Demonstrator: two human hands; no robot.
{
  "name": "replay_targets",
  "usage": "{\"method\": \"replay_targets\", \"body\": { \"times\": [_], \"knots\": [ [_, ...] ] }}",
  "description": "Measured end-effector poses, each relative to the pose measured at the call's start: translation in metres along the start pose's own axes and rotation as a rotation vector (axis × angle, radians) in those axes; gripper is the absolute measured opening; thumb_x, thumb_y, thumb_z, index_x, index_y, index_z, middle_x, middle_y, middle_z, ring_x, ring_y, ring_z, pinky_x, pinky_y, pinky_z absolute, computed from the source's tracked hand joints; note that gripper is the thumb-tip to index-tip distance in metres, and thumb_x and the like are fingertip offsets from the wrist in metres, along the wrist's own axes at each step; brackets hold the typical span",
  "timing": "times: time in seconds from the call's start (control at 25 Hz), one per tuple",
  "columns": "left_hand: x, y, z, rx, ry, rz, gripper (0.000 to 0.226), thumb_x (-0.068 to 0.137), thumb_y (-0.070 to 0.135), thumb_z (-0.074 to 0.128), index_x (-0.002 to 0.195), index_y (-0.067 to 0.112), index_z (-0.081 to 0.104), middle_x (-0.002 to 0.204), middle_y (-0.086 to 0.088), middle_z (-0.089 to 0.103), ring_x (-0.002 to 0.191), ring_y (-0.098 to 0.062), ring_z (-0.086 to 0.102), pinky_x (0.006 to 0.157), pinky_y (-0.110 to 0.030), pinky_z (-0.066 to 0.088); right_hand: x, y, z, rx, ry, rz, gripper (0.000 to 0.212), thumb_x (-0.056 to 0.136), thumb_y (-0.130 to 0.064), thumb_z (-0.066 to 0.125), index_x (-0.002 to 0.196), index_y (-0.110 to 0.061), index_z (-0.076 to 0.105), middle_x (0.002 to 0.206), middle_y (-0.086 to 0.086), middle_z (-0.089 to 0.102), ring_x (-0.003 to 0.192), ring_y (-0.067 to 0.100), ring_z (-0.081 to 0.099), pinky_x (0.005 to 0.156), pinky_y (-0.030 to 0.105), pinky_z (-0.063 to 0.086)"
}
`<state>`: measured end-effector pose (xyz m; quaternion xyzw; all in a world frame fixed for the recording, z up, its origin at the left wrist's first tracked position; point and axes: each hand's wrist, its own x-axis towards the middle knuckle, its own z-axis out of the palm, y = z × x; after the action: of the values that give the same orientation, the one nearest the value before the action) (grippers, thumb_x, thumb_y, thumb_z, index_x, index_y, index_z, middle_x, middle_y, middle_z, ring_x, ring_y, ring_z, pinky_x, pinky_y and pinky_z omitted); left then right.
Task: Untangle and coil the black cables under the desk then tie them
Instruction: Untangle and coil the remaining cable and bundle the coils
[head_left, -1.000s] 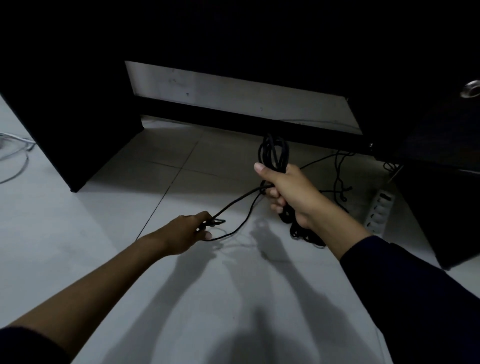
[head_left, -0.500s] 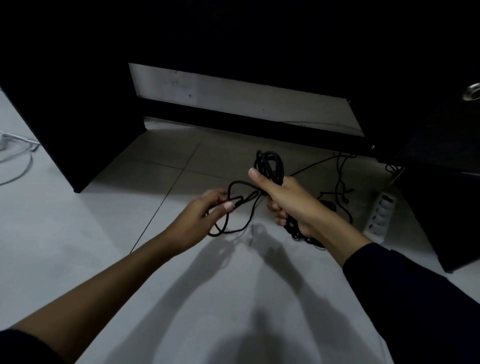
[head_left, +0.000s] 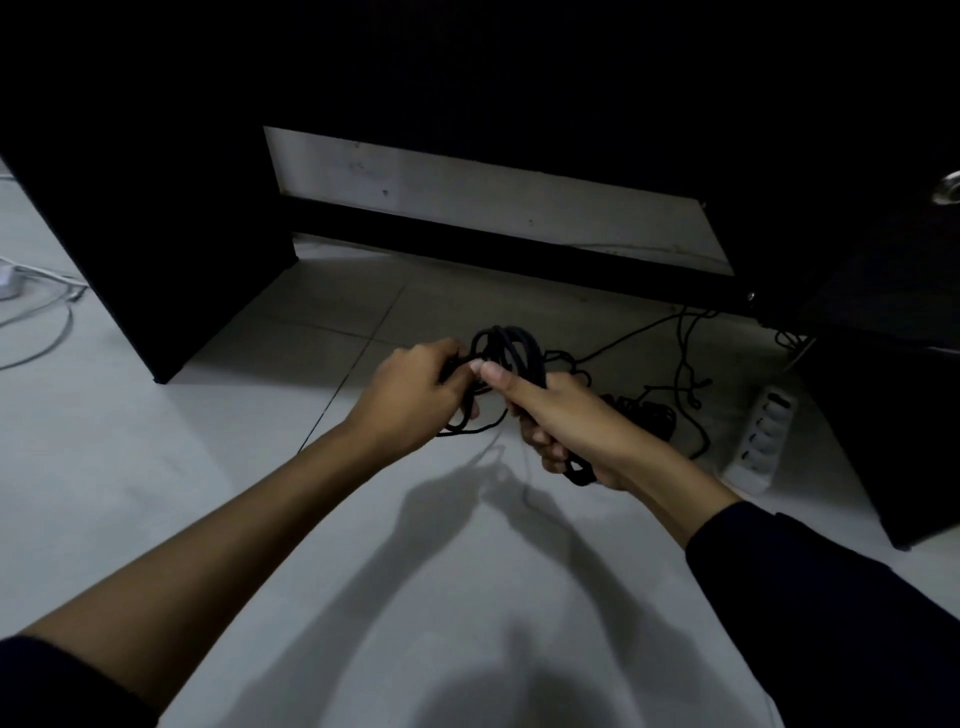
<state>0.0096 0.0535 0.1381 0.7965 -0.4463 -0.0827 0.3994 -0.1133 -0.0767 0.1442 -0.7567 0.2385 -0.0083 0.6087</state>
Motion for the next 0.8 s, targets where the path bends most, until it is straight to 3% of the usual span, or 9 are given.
{"method": "replay_targets", "body": {
  "times": [0.16,0.28,0.4,0.48,0.56,0.68,0.8],
  "knots": [
    [-0.003,-0.001,0.001,-0.214,-0.182,-0.129,0.042,0.100,0.046,0.030,0.119,0.023,0.060,0.113,0.008,0.063,0.100,-0.005,0.057,0.087,-0.029,0.047,0.002,0.001,0.000,0.073,-0.007,0.017,0.053,0.081,-0.067,0.057,0.068,-0.018,0.043,0.047,-0.004,0.033,0.038,0.011,0.025,0.040,0.022,0.028],
    [-0.003,-0.003,0.003,-0.372,-0.256,-0.242,0.020,0.100,0.034,0.043,0.103,0.022,0.060,0.089,0.010,0.058,0.075,-0.003,0.052,0.067,-0.016,0.042,0.004,0.000,-0.006,0.145,0.024,0.028,0.051,0.081,-0.065,0.059,0.071,-0.017,0.045,0.045,-0.005,0.033,0.036,0.010,0.024,0.039,0.021,0.027],
    [-0.002,-0.007,0.004,-0.519,-0.348,-0.336,0.022,0.094,0.023,0.059,0.106,0.005,0.056,0.087,-0.001,0.054,0.080,-0.011,0.054,0.072,-0.026,0.051,0.006,0.002,-0.009,0.197,0.018,0.033,0.050,0.080,-0.066,0.060,0.073,-0.018,0.046,0.045,-0.005,0.032,0.035,0.011,0.024,0.039,0.020,0.027],
    [-0.004,-0.010,0.005,-0.436,-0.356,-0.330,0.030,0.090,0.027,0.064,0.101,0.001,0.056,0.086,-0.001,0.056,0.078,-0.013,0.056,0.072,-0.027,0.051,0.007,0.003,-0.009,0.203,0.010,0.028,0.051,0.079,-0.067,0.061,0.074,-0.018,0.046,0.046,-0.005,0.033,0.035,0.011,0.024,0.039,0.020,0.028],
    [-0.007,-0.012,0.009,-0.191,-0.309,-0.269,0.033,0.089,0.036,0.064,0.095,0.005,0.058,0.086,-0.003,0.059,0.080,-0.017,0.056,0.070,-0.029,0.046,0.007,0.005,-0.007,0.188,0.014,0.020,0.053,0.078,-0.067,0.061,0.075,-0.017,0.046,0.046,-0.004,0.033,0.035,0.010,0.024,0.039,0.020,0.028],
    [-0.009,-0.016,0.016,0.239,-0.045,-0.176,0.034,0.088,0.048,0.060,0.096,0.016,0.063,0.107,-0.009,0.054,0.106,-0.024,0.046,0.076,-0.030,0.038,0.008,0.005,-0.005,0.200,0.035,0.017,0.052,0.079,-0.066,0.061,0.077,-0.016,0.045,0.045,-0.006,0.034,0.035,0.010,0.025,0.039,0.021,0.028],
    [-0.009,-0.022,0.016,0.211,-0.024,-0.280,0.043,0.088,0.059,0.049,0.101,0.022,0.067,0.126,-0.014,0.035,0.123,-0.030,0.030,0.095,-0.035,0.032,0.010,0.001,-0.009,0.215,0.099,0.032,0.055,0.079,-0.067,0.060,0.083,-0.015,0.044,0.045,-0.007,0.034,0.036,0.010,0.026,0.039,0.021,0.029]
  ]
}}
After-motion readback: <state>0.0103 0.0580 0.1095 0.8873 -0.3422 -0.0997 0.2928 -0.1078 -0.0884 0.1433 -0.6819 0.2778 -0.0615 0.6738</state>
